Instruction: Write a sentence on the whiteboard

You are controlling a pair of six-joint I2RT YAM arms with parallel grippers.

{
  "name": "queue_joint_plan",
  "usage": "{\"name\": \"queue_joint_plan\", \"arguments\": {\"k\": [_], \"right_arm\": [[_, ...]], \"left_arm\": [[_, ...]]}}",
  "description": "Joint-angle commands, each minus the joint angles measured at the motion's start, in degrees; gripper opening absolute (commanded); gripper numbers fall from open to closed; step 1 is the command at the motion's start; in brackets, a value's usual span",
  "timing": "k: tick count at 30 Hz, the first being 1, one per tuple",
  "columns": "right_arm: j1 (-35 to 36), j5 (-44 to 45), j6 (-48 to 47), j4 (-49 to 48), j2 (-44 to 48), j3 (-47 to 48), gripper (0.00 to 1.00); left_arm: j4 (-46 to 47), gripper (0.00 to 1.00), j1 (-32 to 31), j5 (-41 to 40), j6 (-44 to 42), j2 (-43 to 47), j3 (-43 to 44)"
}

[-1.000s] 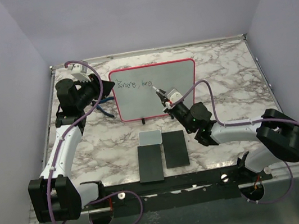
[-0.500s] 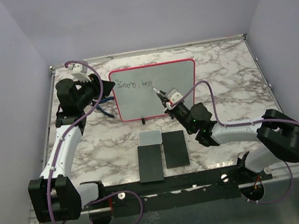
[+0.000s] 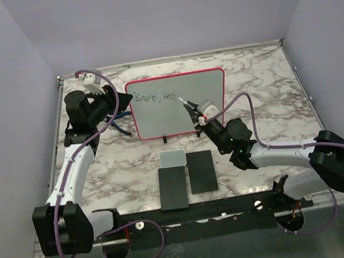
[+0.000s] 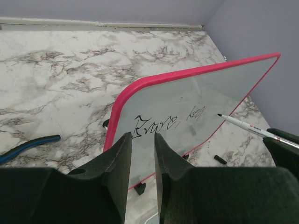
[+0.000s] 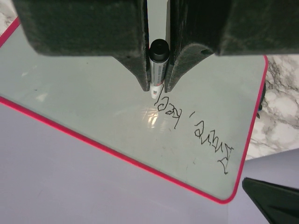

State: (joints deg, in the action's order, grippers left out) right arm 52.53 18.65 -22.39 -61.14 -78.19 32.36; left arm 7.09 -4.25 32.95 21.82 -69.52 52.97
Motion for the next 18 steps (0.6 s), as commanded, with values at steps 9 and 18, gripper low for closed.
{"name": "queue_joint_plan", "arguments": {"k": [9, 18], "right_arm": [[0.64, 0.50, -0.51, -0.19, 1.97, 1.80, 0.01], [0.64, 0.28, -2.03, -1.52, -0.91, 3.16, 0.01]], "left_arm": [[-0.81, 0.27, -0.36, -0.44, -0.65, 1.15, -0.59], [-0.77, 0.27, -0.45, -0.52, -0.66, 1.32, -0.57]]}}
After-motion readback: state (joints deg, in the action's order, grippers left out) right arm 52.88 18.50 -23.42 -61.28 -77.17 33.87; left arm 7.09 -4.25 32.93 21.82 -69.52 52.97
